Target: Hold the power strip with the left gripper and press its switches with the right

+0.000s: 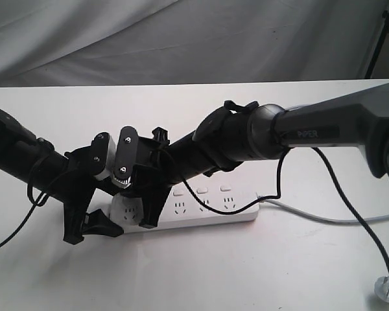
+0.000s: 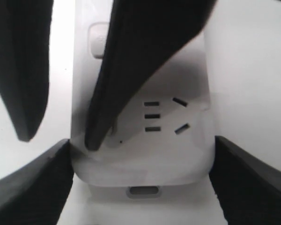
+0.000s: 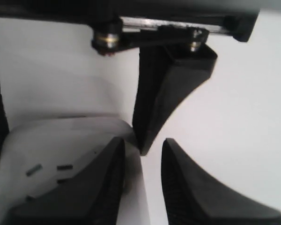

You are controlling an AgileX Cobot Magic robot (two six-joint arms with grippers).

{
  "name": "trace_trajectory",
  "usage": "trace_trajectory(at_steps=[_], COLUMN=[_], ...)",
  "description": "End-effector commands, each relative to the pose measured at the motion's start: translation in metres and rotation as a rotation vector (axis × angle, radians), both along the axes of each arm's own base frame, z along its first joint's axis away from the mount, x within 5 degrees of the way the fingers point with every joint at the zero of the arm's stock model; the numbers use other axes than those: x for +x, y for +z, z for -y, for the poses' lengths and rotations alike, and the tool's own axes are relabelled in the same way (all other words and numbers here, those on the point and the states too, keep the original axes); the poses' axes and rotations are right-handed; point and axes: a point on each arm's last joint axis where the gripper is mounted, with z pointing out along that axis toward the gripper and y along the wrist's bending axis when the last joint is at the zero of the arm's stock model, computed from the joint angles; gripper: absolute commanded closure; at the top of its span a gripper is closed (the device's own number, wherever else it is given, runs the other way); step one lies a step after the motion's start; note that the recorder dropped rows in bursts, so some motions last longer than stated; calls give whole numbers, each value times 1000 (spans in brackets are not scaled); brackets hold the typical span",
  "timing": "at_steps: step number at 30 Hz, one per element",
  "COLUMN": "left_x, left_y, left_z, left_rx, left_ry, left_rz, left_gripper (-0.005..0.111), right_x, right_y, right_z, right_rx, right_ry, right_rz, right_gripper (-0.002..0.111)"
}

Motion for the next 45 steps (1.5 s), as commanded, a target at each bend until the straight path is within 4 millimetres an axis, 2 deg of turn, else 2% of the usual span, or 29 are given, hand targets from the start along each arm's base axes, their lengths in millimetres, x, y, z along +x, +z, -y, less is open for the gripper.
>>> trace_trajectory(at_steps=[1, 8, 18, 30, 34, 39, 45], left_x=[-2, -2, -2, -2, -2, -2, -2], left_y=[0, 0, 0, 0, 0, 0, 0], left_z=[1, 1, 1, 1, 1, 1, 1], left_rx=[-1, -1, -1, -1, -1, -1, -1], left_ry=[-12, -12, -12, -12, -12, -12, -12], left_rz=[-3, -3, -3, -3, -3, -3, -3], left_gripper=[52, 52, 52, 52, 52, 52, 52], right_x=[-13, -7, -4, -5, -1, 1, -2], right_y=[-33, -12, 2, 44, 54, 54, 51], right_z=[0, 2, 1, -1, 7, 30, 40], right_rx=[-75, -51, -6, 79, 90, 90, 80], right_ry=[75, 44, 8, -19, -32, -57, -75], right_rz=[-56, -3, 3, 50, 66, 35, 15], right_gripper=[81, 81, 81, 81, 81, 81, 81])
